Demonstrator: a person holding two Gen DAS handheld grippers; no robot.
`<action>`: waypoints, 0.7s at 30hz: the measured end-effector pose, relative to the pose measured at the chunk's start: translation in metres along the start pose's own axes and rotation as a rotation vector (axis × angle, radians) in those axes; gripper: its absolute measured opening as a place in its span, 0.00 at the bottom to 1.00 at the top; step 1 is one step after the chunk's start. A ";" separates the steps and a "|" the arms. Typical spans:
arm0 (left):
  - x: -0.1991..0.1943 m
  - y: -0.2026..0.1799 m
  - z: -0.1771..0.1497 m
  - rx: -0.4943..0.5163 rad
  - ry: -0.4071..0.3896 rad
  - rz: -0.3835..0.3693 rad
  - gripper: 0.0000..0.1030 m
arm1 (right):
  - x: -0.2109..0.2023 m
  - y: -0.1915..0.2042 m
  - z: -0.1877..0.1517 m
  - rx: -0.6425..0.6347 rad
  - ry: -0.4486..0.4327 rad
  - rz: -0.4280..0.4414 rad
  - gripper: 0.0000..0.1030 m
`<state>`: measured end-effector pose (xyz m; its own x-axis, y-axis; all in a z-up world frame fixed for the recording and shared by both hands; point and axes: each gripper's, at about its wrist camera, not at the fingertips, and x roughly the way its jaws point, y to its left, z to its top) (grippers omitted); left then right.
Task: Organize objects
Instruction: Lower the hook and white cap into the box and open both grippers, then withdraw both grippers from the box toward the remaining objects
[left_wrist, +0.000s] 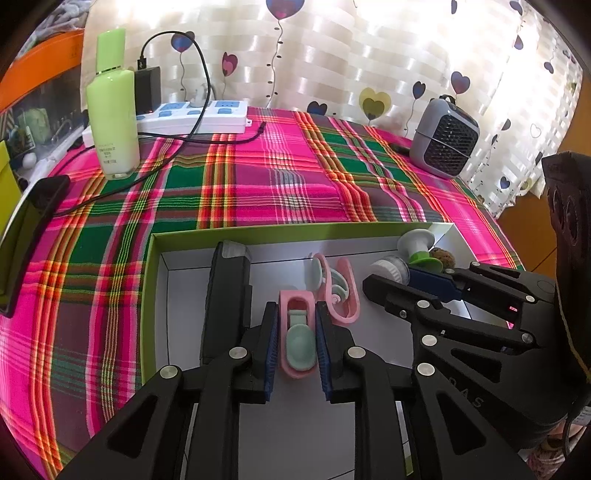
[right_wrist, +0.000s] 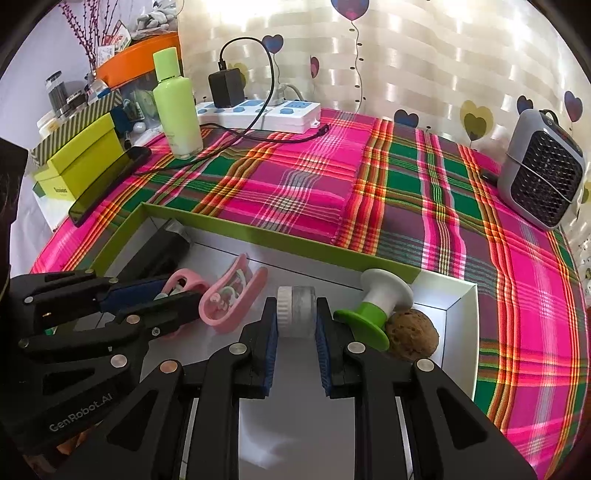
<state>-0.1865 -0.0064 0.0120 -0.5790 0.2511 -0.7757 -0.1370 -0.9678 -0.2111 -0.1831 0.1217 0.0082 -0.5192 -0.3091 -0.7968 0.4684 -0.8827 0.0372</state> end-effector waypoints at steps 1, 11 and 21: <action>0.000 -0.001 0.000 0.002 0.000 0.001 0.20 | 0.000 0.000 0.000 -0.001 0.001 -0.002 0.19; 0.000 -0.003 0.000 0.017 0.005 0.007 0.31 | -0.004 -0.004 -0.001 0.027 -0.011 -0.006 0.28; -0.013 -0.005 -0.006 0.012 -0.003 0.012 0.37 | -0.021 -0.007 -0.005 0.060 -0.041 -0.001 0.36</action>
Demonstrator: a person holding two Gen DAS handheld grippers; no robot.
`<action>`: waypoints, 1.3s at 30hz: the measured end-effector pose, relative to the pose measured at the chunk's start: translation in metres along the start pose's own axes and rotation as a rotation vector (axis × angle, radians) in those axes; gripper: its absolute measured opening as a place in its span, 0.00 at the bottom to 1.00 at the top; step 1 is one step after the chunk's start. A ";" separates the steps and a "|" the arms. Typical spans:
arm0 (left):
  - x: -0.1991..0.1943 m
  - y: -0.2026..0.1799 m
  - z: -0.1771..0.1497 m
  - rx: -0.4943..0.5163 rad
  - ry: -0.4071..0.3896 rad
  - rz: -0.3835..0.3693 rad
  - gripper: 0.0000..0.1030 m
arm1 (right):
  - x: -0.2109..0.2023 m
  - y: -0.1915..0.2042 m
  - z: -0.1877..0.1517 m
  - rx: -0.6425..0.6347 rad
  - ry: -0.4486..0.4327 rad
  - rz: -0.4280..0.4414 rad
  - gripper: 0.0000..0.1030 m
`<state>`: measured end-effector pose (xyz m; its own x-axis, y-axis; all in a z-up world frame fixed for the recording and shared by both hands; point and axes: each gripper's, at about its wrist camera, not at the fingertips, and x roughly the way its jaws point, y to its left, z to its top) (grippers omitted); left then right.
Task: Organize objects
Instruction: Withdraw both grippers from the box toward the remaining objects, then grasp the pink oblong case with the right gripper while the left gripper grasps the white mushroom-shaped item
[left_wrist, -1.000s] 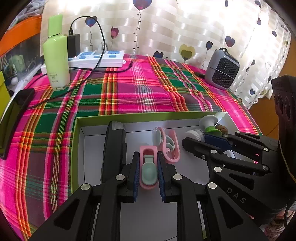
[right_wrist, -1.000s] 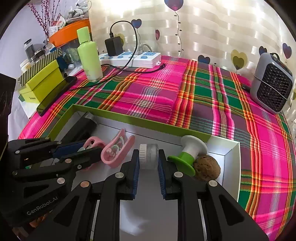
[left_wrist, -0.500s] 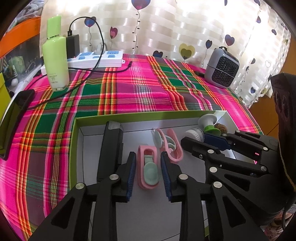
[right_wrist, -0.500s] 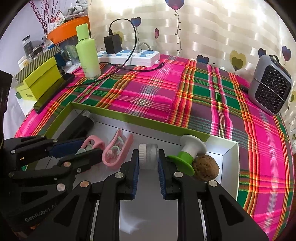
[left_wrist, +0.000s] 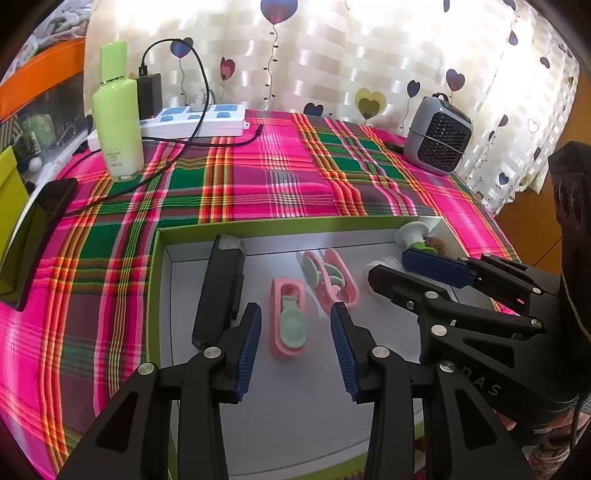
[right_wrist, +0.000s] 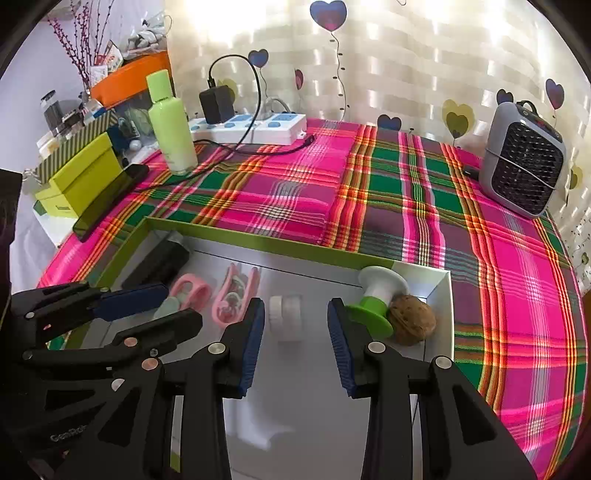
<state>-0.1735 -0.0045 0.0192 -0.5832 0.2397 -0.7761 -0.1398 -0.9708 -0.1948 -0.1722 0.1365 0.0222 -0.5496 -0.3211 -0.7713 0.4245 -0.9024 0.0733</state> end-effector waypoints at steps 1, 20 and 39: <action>-0.001 0.000 -0.001 -0.002 -0.001 0.003 0.37 | -0.002 0.000 0.000 -0.001 -0.003 -0.002 0.36; -0.054 -0.005 -0.029 -0.015 -0.071 -0.019 0.37 | -0.050 -0.001 -0.027 0.061 -0.065 -0.015 0.36; -0.085 -0.004 -0.083 -0.006 -0.080 -0.054 0.37 | -0.092 0.014 -0.080 0.073 -0.092 -0.017 0.36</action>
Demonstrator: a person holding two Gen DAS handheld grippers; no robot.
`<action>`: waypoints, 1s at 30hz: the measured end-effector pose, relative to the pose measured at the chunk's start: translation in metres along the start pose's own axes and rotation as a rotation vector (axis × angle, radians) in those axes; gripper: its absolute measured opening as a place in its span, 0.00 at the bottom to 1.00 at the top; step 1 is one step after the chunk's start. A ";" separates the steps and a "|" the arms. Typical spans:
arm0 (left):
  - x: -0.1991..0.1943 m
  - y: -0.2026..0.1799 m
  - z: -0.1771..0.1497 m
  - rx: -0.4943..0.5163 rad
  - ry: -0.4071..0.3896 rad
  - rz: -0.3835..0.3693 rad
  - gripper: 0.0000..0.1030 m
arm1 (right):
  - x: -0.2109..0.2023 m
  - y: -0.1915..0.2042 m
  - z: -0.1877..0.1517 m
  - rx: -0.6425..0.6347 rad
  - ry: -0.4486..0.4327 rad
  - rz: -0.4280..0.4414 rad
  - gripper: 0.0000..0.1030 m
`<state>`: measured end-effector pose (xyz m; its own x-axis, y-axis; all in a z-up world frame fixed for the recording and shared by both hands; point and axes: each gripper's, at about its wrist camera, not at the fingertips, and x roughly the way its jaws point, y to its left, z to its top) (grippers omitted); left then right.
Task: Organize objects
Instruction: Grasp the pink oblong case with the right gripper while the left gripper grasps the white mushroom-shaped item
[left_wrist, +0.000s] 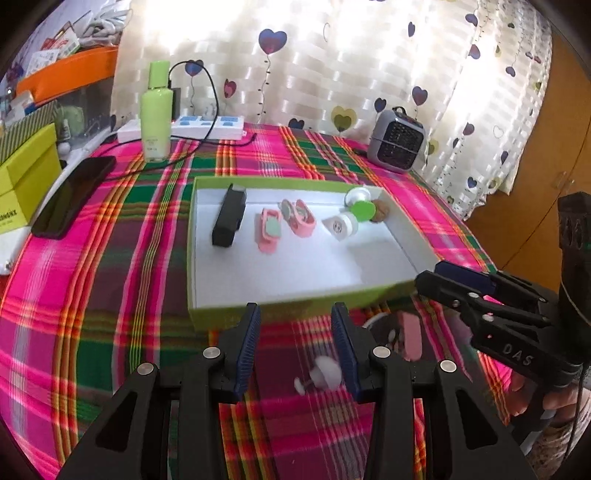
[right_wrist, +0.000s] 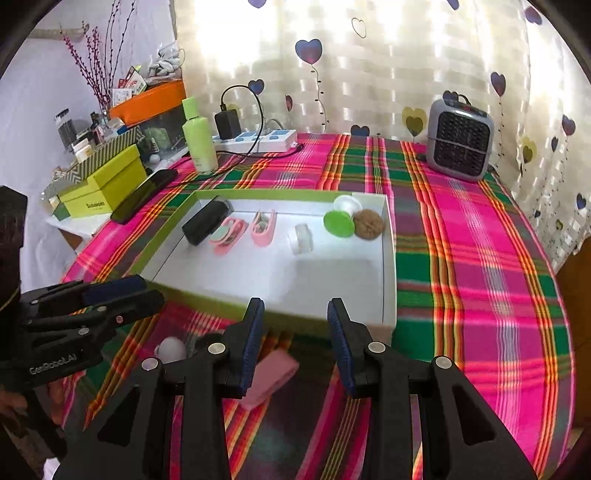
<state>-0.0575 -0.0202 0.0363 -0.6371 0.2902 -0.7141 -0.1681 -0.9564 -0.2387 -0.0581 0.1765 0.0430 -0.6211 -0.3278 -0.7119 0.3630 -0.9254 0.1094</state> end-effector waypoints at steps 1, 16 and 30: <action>0.000 0.000 -0.002 -0.001 0.003 -0.004 0.37 | -0.001 -0.001 -0.004 0.009 0.001 0.001 0.36; 0.007 -0.009 -0.021 0.004 0.051 -0.062 0.37 | 0.001 -0.005 -0.027 0.074 0.046 0.042 0.41; 0.013 -0.008 -0.026 0.004 0.079 -0.064 0.37 | 0.010 0.000 -0.034 0.083 0.082 0.065 0.48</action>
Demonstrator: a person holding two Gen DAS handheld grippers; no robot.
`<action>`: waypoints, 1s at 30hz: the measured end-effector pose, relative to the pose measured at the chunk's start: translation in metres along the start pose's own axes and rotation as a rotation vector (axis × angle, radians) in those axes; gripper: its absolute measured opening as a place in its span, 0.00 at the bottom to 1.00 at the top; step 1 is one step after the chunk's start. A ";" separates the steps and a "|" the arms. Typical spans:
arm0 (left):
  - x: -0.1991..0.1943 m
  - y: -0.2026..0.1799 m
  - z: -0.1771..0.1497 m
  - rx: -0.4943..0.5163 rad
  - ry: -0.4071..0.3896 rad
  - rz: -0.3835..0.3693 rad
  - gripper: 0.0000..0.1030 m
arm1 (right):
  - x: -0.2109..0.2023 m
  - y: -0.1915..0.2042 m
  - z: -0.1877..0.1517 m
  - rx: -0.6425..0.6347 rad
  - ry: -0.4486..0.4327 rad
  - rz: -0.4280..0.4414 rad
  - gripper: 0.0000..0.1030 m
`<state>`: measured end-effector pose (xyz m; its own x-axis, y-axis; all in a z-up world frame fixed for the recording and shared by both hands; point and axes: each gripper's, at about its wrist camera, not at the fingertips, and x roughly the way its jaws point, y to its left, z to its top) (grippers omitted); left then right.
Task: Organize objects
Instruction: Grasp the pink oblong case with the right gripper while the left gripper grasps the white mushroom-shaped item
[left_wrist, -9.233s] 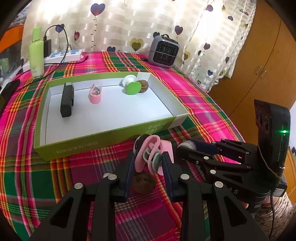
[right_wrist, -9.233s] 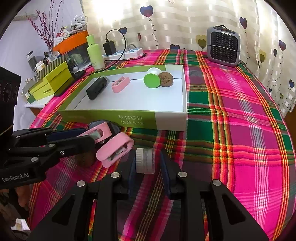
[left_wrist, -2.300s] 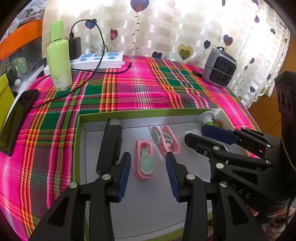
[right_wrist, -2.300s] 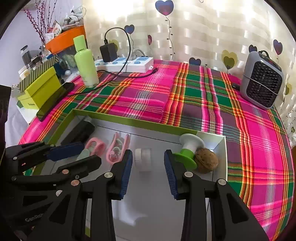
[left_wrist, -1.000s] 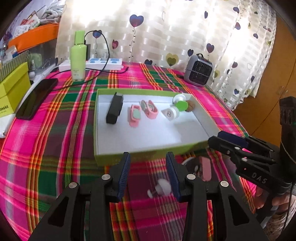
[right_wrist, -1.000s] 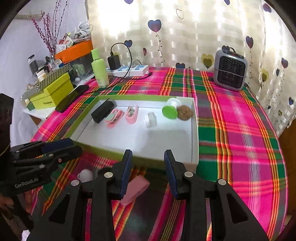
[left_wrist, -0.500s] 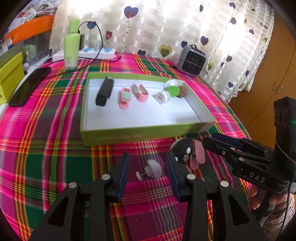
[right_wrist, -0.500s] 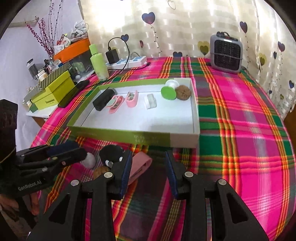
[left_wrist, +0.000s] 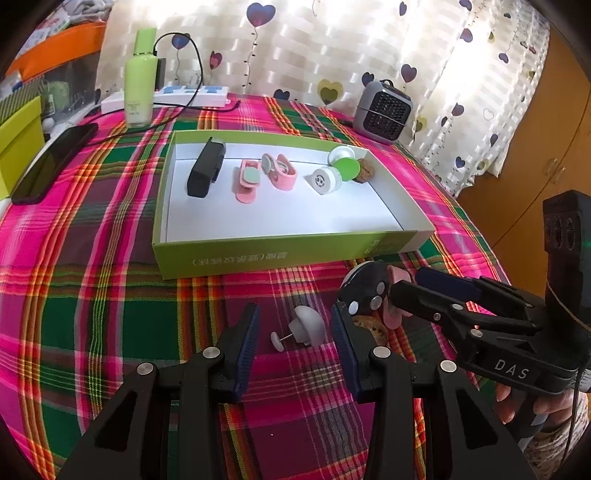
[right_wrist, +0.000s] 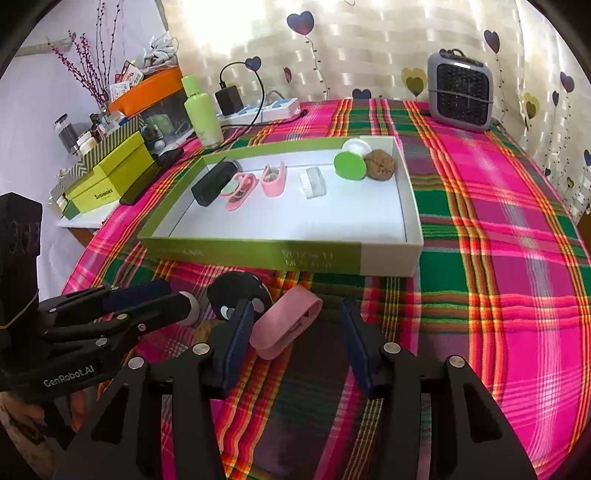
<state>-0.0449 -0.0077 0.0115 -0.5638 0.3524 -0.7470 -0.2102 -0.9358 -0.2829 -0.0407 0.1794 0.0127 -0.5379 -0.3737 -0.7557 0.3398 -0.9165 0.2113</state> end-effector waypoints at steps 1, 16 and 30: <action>0.001 0.000 0.000 0.001 0.003 0.000 0.37 | 0.001 -0.001 -0.001 0.004 0.004 0.004 0.48; 0.007 0.001 -0.002 0.008 0.018 0.010 0.37 | -0.009 -0.008 -0.004 -0.034 0.001 -0.096 0.48; 0.006 -0.003 -0.004 0.039 0.010 0.036 0.37 | 0.006 0.000 -0.004 -0.086 0.029 -0.075 0.48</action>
<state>-0.0443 -0.0032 0.0057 -0.5634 0.3182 -0.7624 -0.2209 -0.9473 -0.2321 -0.0404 0.1777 0.0054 -0.5420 -0.2987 -0.7855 0.3645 -0.9258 0.1006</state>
